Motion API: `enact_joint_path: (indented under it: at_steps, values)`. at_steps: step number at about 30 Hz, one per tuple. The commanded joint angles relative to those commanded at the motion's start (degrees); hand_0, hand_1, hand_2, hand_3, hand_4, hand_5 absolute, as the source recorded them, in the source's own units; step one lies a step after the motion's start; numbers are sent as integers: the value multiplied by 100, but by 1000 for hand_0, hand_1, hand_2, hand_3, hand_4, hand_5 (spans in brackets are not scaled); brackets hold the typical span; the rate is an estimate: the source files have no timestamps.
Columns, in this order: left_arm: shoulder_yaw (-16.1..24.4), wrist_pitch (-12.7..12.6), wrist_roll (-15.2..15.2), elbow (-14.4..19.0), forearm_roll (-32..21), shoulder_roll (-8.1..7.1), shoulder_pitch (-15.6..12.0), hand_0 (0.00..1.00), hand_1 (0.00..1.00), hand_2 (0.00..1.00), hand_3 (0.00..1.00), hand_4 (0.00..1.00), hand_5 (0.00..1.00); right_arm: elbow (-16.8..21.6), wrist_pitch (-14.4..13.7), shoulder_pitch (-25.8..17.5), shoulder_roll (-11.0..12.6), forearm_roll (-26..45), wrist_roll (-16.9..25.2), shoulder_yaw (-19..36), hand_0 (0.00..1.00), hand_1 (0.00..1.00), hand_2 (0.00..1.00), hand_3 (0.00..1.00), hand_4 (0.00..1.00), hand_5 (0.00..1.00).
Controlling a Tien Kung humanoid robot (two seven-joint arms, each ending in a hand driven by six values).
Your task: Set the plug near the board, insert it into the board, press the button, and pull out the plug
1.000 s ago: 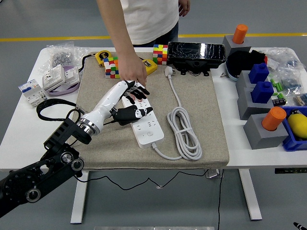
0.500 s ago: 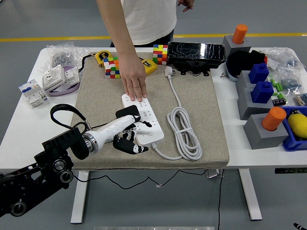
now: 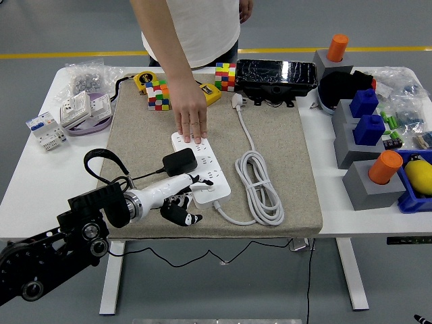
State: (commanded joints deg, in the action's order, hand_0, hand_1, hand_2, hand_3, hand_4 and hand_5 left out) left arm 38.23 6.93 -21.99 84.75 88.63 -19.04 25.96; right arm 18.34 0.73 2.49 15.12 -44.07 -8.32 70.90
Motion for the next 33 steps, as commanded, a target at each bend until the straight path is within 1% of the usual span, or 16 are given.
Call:
enact_joint_path:
  at_steps: [7, 13, 14, 19, 20, 23, 25, 26, 27, 30, 31, 32, 33]
  values:
    - [-69, 24, -75, -167, 37, 101, 98, 102, 71, 123, 892, 715, 2, 11, -2, 11, 17, 4, -1, -9, 574, 630, 601, 538, 880, 407]
    - [-98, 125, -190, -237, 50, 98, 108, 102, 71, 123, 885, 715, 2, 7, -2, 6, 18, 5, -4, -3, 573, 630, 602, 538, 880, 407]
    - [-100, 139, -210, -248, 53, 97, 106, 102, 72, 122, 818, 713, 2, 6, -2, 3, 17, 6, -4, -2, 572, 630, 601, 538, 880, 407]
    - [-97, 216, -290, -271, 30, 90, 93, 102, 72, 122, 818, 713, 2, 11, -4, -3, 17, -1, -3, 0, 572, 630, 601, 538, 880, 407]
    - [-96, 227, -304, -279, 28, 90, 88, 101, 71, 122, 759, 714, 2, 14, -4, -5, 16, -2, -2, 2, 573, 630, 601, 538, 880, 407]
    - [-89, 244, -323, -298, 44, 94, 61, 101, 71, 122, 759, 714, 2, 16, -4, -19, 12, -9, -2, 13, 573, 630, 601, 538, 880, 407]
    - [-14, 122, -141, -255, 9, 90, 7, 101, 71, 122, 759, 714, 2, 24, -7, -26, 4, -20, 1, 49, 573, 630, 601, 538, 880, 407]
    - [22, 67, -54, -232, -24, 89, -12, 103, 69, 122, 718, 720, 2, 26, -8, -30, -1, -26, 1, 64, 573, 630, 601, 538, 880, 407]
    - [49, 28, 19, -217, -53, 88, -23, 103, 69, 122, 718, 720, 2, 25, -9, -33, -5, -30, 1, 73, 573, 630, 601, 538, 880, 407]
    - [177, -265, 483, -144, -287, 79, -52, 103, 69, 122, 718, 720, 2, 15, -7, -47, -27, -34, 0, 106, 573, 630, 601, 538, 880, 407]
    - [197, -400, 643, -140, -367, 80, -54, 103, 69, 122, 718, 720, 2, 13, -6, -48, -32, -35, -1, 115, 573, 630, 601, 538, 880, 407]
    - [212, -562, 824, -141, -445, 82, -57, 140, 66, 129, 642, 753, 45, 13, -5, -48, -35, -37, -1, 122, 573, 630, 601, 538, 880, 407]
    - [227, -704, 977, -150, -531, 84, -62, 140, 66, 129, 642, 753, 45, 13, -6, -47, -38, -41, 0, 131, 573, 630, 601, 538, 880, 407]
